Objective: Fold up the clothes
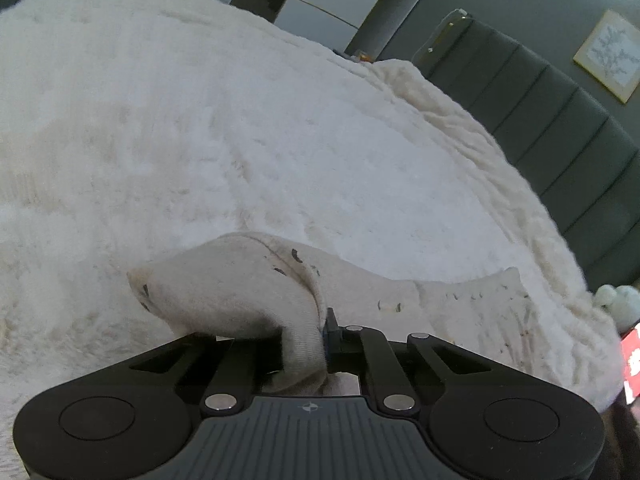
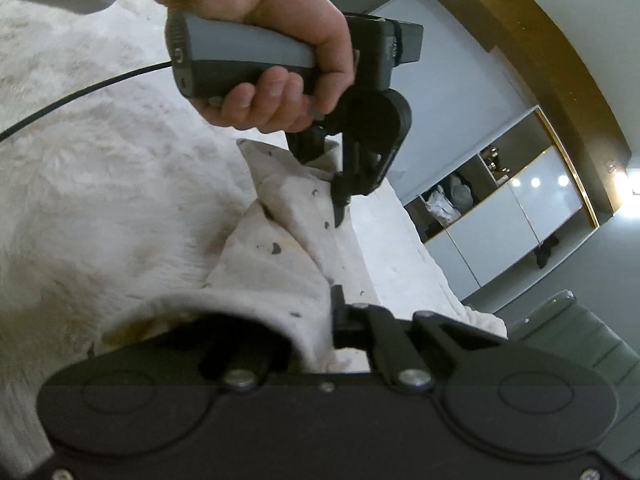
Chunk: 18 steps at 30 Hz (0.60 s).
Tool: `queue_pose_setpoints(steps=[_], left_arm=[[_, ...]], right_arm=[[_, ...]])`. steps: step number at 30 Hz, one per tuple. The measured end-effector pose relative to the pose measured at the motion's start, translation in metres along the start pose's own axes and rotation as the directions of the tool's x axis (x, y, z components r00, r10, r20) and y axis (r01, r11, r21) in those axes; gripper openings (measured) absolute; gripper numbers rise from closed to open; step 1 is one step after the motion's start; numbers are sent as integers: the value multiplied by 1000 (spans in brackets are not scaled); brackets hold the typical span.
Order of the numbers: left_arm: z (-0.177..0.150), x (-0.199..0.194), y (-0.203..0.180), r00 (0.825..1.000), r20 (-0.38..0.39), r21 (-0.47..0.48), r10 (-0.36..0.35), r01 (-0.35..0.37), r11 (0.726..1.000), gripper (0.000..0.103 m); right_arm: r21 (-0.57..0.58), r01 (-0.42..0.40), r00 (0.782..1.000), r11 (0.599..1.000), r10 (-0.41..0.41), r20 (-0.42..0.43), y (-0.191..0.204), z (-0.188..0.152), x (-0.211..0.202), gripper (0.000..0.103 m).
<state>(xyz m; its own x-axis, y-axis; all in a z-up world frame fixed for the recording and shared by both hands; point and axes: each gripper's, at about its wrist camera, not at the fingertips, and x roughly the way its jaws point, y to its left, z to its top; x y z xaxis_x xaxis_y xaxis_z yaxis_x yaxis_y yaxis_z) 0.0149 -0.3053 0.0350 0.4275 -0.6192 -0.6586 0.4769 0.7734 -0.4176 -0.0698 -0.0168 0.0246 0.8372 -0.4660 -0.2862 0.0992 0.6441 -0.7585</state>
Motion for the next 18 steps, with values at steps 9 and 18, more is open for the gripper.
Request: queue_pose_setpoints(steps=[9,18], left_arm=[[0,0,-34,995,1,-34,99,-99,995,8],[34,-26,-99,986,-30,9,163,-163,987,8]], right_arm=[[69,-5,1000,998,3,29,-27,-18,-42,0],[304,-54,997,951,33,72,-82,-40,-84,0]])
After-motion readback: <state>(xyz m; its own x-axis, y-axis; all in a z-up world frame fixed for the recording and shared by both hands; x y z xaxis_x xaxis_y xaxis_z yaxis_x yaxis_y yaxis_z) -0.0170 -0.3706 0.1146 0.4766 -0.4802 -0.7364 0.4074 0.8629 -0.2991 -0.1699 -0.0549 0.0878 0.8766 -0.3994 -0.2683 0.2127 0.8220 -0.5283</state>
